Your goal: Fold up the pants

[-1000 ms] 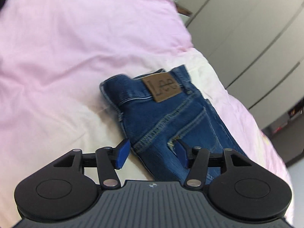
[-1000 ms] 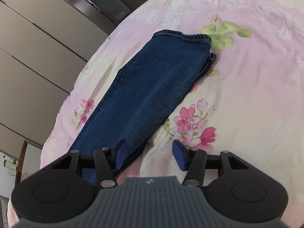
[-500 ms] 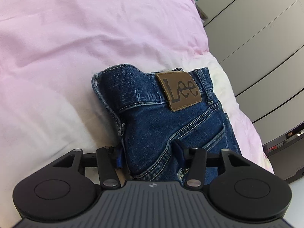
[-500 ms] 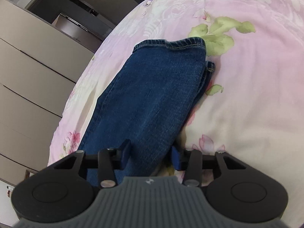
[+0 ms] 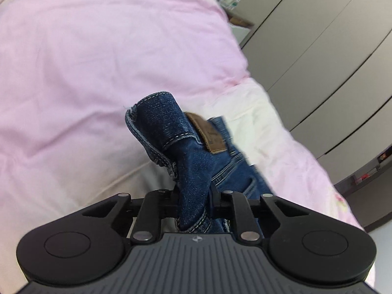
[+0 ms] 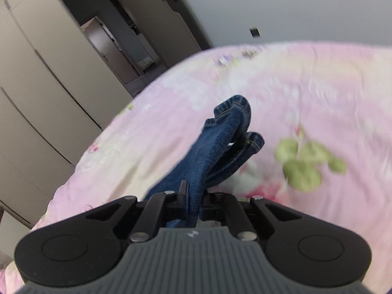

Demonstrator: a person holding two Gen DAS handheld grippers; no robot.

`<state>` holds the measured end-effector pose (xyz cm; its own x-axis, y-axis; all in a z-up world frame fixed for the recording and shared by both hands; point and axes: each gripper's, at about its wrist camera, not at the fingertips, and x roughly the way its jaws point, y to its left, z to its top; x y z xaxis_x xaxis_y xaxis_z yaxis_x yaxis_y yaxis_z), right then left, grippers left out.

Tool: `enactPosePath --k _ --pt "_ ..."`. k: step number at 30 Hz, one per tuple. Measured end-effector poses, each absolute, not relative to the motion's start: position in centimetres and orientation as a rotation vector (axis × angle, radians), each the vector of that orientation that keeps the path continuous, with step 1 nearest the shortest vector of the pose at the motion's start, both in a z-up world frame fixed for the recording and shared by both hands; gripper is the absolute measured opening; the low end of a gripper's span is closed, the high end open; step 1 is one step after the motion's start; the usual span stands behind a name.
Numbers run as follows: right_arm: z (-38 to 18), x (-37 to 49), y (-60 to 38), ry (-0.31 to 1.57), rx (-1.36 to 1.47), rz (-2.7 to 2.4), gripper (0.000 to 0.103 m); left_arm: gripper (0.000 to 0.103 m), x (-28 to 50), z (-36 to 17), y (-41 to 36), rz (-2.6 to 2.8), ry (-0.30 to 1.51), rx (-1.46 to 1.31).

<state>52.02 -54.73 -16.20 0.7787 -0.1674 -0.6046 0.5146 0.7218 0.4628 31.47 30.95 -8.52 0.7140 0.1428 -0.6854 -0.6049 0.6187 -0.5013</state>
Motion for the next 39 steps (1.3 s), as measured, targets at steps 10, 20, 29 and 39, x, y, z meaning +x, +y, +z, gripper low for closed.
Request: enactPosePath --k 10,20,29,39 --pt "-7.3 41.7 -57.0 0.595 0.631 -0.439 0.000 0.019 22.3 -4.1 30.8 0.436 0.770 -0.778" --pt "-11.1 21.3 -62.8 0.693 0.772 -0.500 0.000 0.017 14.2 -7.9 28.7 0.375 0.878 -0.682" --pt "-18.2 18.9 -62.8 0.765 0.803 -0.545 0.008 0.047 14.1 -13.1 30.4 0.436 1.067 -0.713" --pt "-14.7 19.2 -61.6 0.885 0.342 -0.607 0.049 0.078 15.3 -4.9 27.8 0.229 1.051 -0.254"
